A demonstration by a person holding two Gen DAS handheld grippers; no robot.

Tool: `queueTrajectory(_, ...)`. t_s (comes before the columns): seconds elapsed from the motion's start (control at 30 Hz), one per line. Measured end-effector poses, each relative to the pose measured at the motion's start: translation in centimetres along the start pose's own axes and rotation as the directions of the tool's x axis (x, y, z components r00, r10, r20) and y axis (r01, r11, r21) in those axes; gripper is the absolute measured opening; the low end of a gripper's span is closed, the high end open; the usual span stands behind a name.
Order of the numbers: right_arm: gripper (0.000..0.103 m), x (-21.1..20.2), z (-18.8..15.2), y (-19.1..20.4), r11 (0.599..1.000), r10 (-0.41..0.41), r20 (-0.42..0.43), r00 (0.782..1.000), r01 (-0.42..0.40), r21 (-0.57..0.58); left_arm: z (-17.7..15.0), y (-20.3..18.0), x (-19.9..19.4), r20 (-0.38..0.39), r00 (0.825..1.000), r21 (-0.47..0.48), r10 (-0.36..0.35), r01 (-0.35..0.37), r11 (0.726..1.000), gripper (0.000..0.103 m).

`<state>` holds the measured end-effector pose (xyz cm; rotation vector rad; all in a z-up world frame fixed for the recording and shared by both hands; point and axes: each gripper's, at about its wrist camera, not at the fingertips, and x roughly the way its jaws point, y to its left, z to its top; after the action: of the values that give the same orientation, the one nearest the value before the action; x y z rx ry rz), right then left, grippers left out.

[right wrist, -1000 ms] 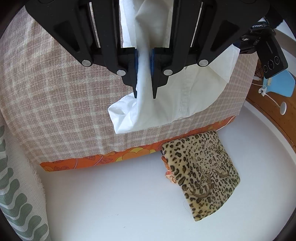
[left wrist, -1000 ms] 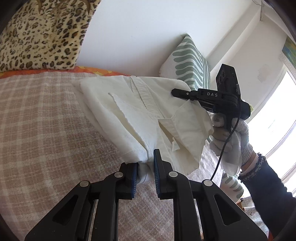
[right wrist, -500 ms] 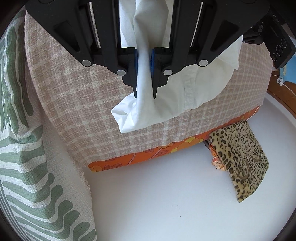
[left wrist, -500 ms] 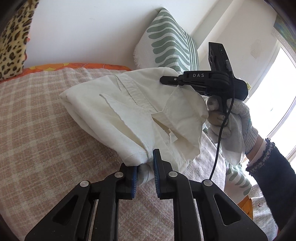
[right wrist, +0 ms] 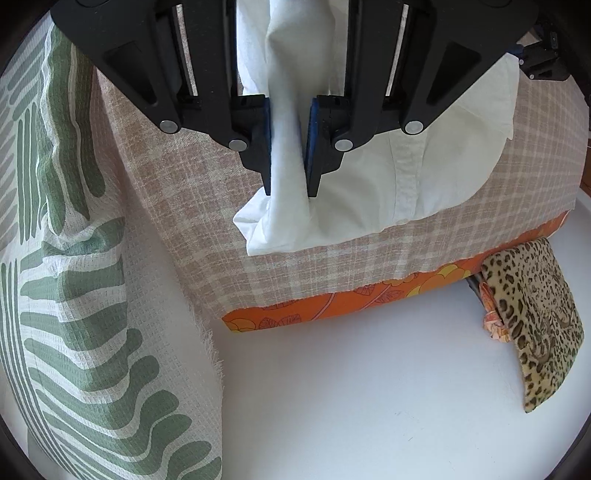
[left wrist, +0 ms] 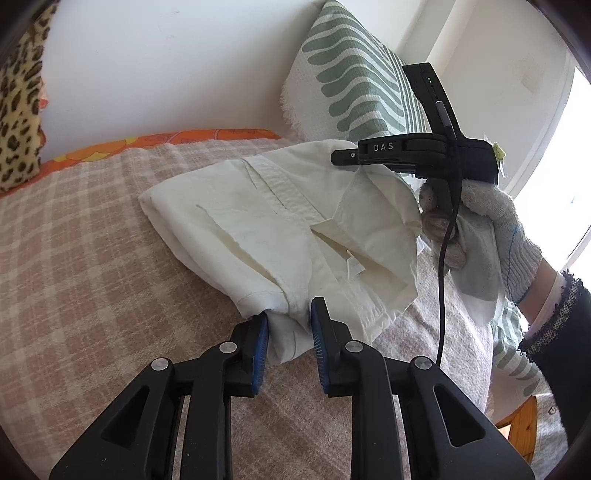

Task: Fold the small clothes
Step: 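Grasp the shirt edge with both grippers and fold it over the bundle, then open both grippers and pull them back from the folded shirt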

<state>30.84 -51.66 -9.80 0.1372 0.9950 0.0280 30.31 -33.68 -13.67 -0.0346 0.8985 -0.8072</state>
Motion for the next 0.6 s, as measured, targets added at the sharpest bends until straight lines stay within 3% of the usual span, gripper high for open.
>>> queueTrajectory(0.07, 0.049, -0.4, 0.0, -0.2, 0.999, -0.032, 0.015, 0.999, 0.032, 0.003, -0.2, 0.0, -0.4, 0.003, 1.0, 0.003, 0.006, -0.006, 1.0, 0.025)
queueTrajectory(0.1, 0.052, -0.8, 0.0, -0.5, 0.999, -0.038, 0.025, 0.999, 0.038, 0.013, -0.3, 0.0, -0.6, 0.0, 1.0, 0.008, 0.017, -0.017, 1.0, 0.03)
queueTrajectory(0.17, 0.055, -1.7, 0.1, -1.0, 0.999, -0.036, 0.035, 0.999, 0.035, 0.04, -0.6, -0.1, -1.1, -0.004, 0.999, 0.016, 0.044, -0.044, 0.999, 0.039)
queueTrajectory(0.23, 0.056, -2.7, 0.0, -1.5, 0.997, -0.036, 0.045, 0.998, 0.033, 0.063, -0.9, -0.2, -1.9, 0.007, 0.999, 0.022, 0.044, -0.044, 0.999, 0.04)
queueTrajectory(0.33, 0.056, -4.4, -0.4, -1.6, 0.996, -0.034, 0.063, 0.997, 0.029, 0.08, -1.1, -0.6, -3.2, 0.028, 0.998, 0.026, 0.058, -0.059, 0.998, 0.055)
queueTrajectory(0.6, 0.06, -9.8, -2.3, -0.3, 0.995, -0.021, 0.119, 0.993, 0.009, 0.101, -1.4, -2.4, -6.8, 0.081, 0.994, 0.065, 0.077, -0.083, 0.994, 0.066)
